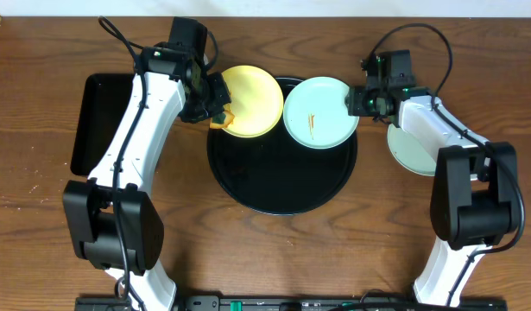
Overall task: Clean dirty plates on tray and stack at the side
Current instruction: 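Move the right gripper back and grip the remaining light-blue plate rim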
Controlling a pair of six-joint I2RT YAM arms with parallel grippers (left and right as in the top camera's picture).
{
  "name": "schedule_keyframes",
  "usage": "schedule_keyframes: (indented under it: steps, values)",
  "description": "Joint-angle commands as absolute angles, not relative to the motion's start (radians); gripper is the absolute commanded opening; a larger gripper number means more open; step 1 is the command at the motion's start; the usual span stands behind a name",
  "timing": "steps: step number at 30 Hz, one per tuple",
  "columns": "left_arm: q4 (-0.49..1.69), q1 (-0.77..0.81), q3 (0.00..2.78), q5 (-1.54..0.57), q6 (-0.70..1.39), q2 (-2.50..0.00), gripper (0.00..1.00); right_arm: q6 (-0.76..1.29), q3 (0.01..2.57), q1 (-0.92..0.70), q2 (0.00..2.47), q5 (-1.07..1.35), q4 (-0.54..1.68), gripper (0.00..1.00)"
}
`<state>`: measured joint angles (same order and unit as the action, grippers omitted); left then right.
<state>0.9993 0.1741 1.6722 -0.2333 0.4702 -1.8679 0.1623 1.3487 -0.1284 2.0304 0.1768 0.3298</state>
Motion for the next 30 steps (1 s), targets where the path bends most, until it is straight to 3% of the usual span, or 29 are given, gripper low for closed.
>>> schedule_keyframes:
  steps: [1, 6, 30]
  values:
    - [1.005, 0.176, 1.678, -0.218, 0.456, -1.868, 0.08, 0.159, 1.352, -0.133, 2.037, 0.182, 0.327, 0.33]
    - [1.005, 0.176, 1.678, -0.218, 0.456, -1.868, 0.07, 0.159, 1.352, -0.133, 2.037, 0.22, 0.354, 0.01]
    - [1.005, 0.176, 1.678, -0.218, 0.456, -1.868, 0.07, 0.106, 1.299, -0.17, 1.792, 0.252, 0.825, 0.01]
